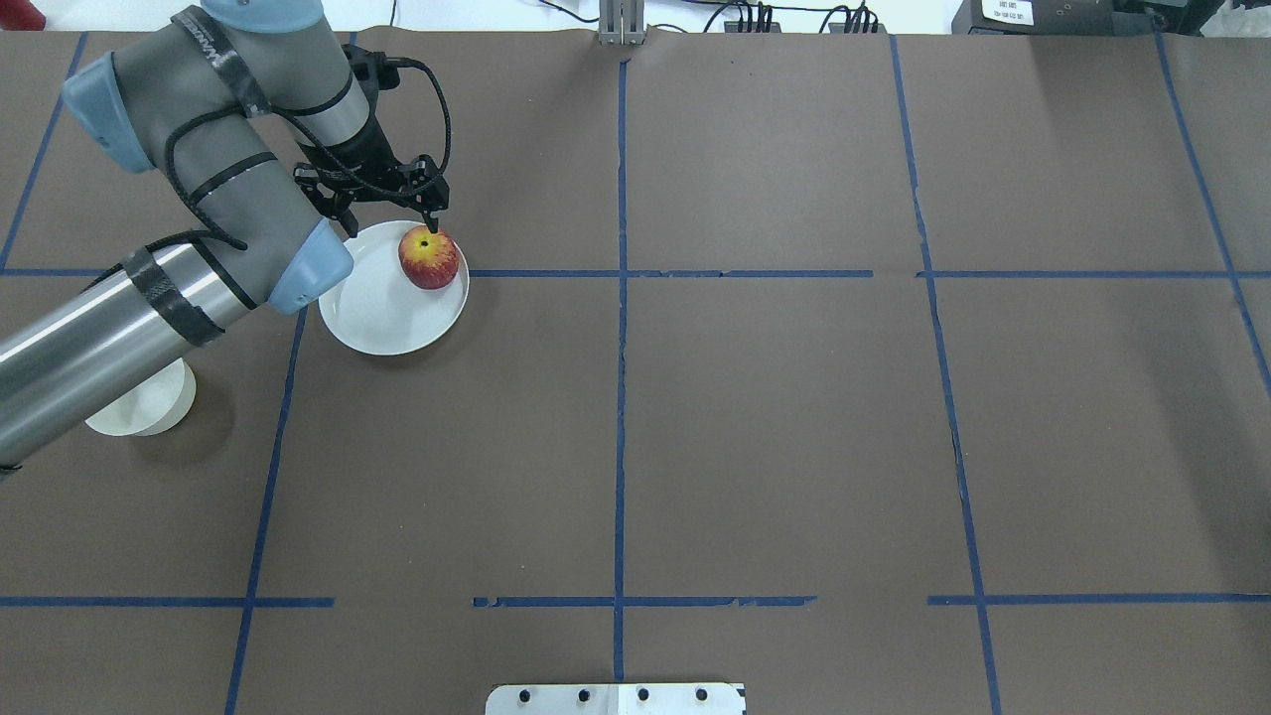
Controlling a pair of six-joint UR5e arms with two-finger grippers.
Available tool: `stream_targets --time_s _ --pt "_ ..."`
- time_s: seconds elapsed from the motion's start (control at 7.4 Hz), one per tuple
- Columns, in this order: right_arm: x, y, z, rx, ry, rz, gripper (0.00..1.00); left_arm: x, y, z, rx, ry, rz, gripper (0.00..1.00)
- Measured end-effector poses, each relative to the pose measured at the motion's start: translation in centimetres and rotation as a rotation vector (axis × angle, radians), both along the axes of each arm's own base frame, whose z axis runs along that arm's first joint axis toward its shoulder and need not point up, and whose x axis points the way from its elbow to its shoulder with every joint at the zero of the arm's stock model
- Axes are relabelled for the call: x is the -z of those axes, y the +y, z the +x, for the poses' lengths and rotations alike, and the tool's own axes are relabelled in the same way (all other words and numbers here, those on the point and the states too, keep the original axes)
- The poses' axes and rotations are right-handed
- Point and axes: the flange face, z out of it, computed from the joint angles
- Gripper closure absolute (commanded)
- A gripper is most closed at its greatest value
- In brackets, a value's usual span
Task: Move apple from plate to bowl
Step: 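Reach the left gripper down over the apple on the white plate, then close the left gripper around the red-yellow apple and lift it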
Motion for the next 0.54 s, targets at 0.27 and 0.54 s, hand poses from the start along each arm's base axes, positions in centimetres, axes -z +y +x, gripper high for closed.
stream_targets --time_s 0.27,0.54 --pt "0.0 0.0 0.0 0.000 0.000 0.001 0.00 -0.3 0.3 1.9 0.001 0.010 0.002 0.00" --pt "0.0 0.0 0.0 0.000 0.000 0.001 0.00 -1.1 0.4 3.0 -0.001 0.015 0.005 0.00"
